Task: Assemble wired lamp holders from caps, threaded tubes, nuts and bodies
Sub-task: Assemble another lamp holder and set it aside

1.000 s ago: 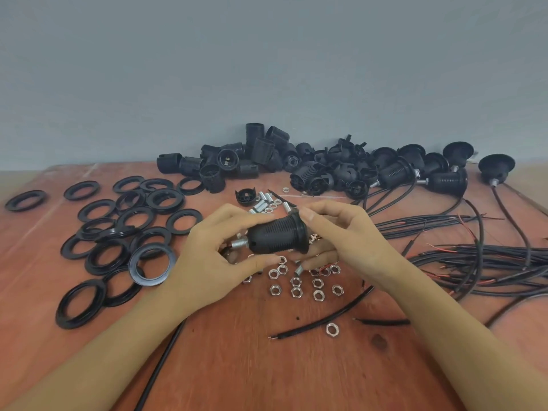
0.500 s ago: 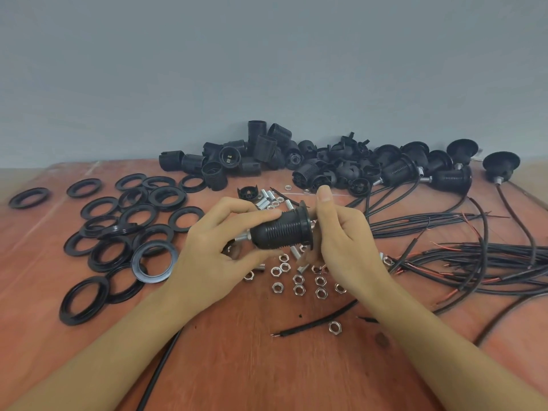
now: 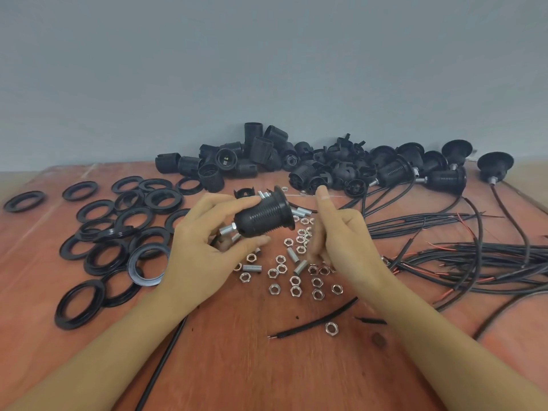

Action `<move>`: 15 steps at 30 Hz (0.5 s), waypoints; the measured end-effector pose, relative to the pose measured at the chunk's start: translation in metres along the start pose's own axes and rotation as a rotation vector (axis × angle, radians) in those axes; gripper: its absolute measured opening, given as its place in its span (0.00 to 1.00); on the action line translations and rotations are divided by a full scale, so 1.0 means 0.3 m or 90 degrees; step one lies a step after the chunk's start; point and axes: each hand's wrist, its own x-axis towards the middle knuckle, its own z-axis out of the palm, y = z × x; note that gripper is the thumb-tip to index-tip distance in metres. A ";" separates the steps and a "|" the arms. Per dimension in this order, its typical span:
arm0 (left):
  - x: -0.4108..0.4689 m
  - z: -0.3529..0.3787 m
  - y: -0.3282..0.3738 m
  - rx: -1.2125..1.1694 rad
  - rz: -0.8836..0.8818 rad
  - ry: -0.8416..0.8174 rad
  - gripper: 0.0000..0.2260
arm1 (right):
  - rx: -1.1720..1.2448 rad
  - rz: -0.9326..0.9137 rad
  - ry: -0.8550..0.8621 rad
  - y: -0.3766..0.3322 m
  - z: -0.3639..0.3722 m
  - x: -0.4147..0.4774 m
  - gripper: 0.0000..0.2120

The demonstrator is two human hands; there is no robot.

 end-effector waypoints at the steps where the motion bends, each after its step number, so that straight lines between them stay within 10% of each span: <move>1: 0.003 -0.002 0.001 0.000 -0.005 0.004 0.22 | 0.006 -0.002 0.026 -0.002 -0.004 0.003 0.35; 15: 0.001 -0.004 -0.001 -0.001 -0.003 -0.004 0.22 | 0.058 0.020 -0.061 0.000 0.000 0.001 0.20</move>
